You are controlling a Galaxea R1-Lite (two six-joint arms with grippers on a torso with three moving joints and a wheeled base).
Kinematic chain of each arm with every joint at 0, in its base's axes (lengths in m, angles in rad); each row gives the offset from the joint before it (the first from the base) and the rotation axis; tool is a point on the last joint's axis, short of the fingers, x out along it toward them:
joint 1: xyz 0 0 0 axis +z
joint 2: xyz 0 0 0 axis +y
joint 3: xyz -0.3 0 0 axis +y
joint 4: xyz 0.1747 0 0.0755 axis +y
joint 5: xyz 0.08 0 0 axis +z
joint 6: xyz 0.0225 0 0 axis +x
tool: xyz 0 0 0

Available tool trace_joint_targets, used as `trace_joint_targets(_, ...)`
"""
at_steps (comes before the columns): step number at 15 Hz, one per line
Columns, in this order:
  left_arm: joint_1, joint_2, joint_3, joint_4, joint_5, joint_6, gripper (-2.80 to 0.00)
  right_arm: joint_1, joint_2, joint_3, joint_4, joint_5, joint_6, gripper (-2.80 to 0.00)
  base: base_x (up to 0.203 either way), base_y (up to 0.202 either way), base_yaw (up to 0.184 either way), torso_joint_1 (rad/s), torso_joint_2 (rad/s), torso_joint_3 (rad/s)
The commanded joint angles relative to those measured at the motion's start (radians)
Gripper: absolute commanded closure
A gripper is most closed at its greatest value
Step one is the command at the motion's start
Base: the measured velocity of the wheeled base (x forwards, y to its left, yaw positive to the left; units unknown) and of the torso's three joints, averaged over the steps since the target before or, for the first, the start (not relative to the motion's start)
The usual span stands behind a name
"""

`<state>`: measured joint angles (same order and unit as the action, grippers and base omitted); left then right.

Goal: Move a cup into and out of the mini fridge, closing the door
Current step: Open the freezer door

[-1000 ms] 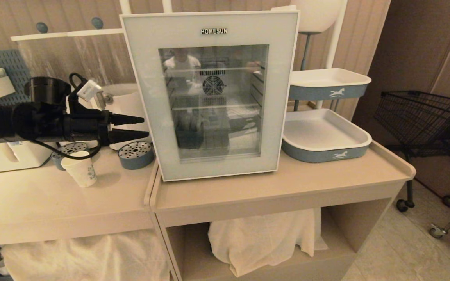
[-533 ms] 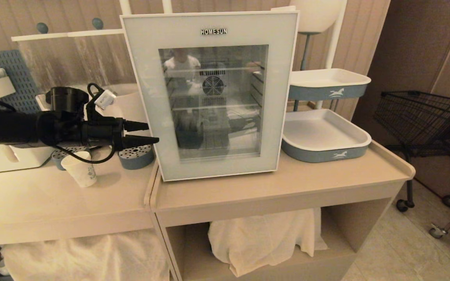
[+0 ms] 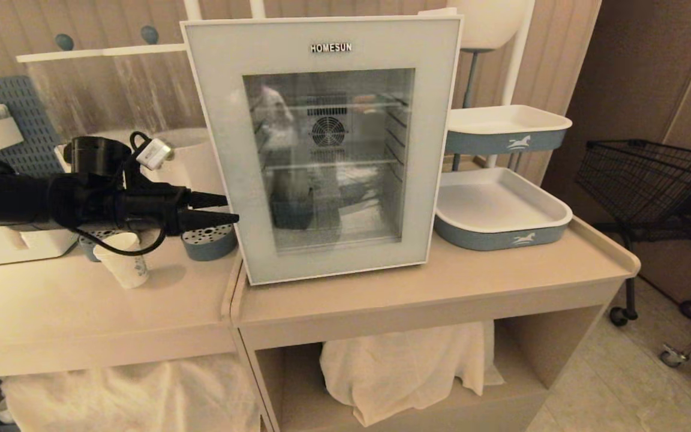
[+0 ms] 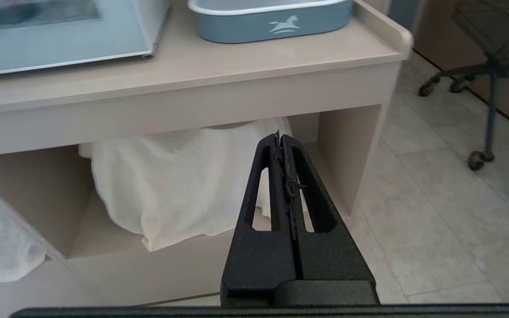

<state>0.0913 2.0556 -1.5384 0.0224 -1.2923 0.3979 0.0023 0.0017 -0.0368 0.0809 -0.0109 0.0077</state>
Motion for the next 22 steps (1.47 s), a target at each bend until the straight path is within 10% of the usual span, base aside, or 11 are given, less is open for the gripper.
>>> trace_joint_targets(1,0.001,-0.062,0.033,-0.01,-0.008,0.005,-2.8,0.001,0.0,0.0,0.0,0.0,0.0,0.0,0.0,0.0,0.0,0.0,0.0,0.0)
trace_joint_targets(14,-0.14,-0.666,0.548,-0.001,-0.045,-0.012,-2.8,0.001,0.001,0.0,0.0,0.0,0.0,0.0,0.0,0.0,0.0,0.0,0.0,0.0)
trace_joint_targets(19,-0.491,-1.151,0.67,-0.005,-0.032,-0.412,-2.8,0.001,0.0,0.0,0.0,0.0,0.0,0.0,0.0,0.0,0.0,0.0,0.0,0.0)
trace_joint_targets(22,-0.55,-1.388,0.724,-0.003,0.043,-0.642,-2.8,0.001,0.0,0.0,0.002,0.0,0.0,0.0,0.0,0.0,0.0,0.0,0.0,0.0)
